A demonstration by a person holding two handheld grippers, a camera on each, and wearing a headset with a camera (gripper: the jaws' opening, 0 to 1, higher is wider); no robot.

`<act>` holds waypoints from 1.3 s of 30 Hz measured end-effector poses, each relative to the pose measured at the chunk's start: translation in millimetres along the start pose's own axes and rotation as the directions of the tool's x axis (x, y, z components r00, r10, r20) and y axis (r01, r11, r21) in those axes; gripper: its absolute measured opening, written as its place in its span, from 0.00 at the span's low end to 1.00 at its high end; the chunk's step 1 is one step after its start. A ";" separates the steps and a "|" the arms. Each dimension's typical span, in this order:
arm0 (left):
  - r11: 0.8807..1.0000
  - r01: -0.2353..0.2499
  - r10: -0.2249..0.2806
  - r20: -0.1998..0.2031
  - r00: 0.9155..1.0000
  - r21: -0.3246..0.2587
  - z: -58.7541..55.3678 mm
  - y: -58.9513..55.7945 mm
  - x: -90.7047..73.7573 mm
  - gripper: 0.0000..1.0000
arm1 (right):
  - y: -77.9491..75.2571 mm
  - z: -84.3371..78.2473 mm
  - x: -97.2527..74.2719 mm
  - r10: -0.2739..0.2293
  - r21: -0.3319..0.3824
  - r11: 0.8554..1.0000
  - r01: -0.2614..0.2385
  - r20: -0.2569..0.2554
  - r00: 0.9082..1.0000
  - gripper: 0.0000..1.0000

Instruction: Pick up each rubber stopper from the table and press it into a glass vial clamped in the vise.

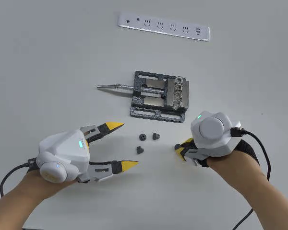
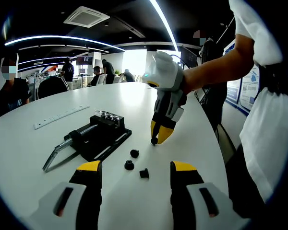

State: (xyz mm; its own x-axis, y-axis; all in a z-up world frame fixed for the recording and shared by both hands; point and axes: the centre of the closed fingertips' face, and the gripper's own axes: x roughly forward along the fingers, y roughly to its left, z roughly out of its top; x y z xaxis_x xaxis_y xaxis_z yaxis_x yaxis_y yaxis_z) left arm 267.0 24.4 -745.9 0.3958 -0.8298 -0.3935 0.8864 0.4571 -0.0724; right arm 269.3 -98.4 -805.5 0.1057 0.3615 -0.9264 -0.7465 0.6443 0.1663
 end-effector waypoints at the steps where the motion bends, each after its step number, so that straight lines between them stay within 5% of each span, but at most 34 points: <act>1: 1.000 0.001 -0.001 -0.001 1.000 -0.001 -0.2 -0.3 0.0 0.55 | 0.0 0.0 0.0 0.000 -0.002 1.000 0.000 0.001 1.000 0.16; 14: 1.000 0.002 -0.002 -0.001 1.000 -0.004 0.5 -0.7 1.3 0.55 | -0.6 1.4 -2.3 0.007 -0.023 1.000 -0.007 0.013 1.000 0.18; 22: 1.000 0.000 0.000 0.000 1.000 -0.007 -0.9 0.4 0.9 0.55 | 11.7 6.1 -2.6 0.025 -0.053 0.998 -0.024 0.009 1.000 0.17; 39: 1.000 -0.008 0.008 0.002 1.000 -0.010 -2.6 -0.5 -3.0 0.55 | 10.5 5.6 0.1 0.013 -0.078 0.997 -0.013 -0.002 1.000 0.06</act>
State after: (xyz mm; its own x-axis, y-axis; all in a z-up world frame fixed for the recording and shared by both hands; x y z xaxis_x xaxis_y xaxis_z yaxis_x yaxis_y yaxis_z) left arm 264.8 27.5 -747.1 0.4034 -0.8265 -0.3927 0.8806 0.4672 -0.0786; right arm 265.2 -87.8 -802.0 0.0950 0.3682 -0.9249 -0.7967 0.5851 0.1511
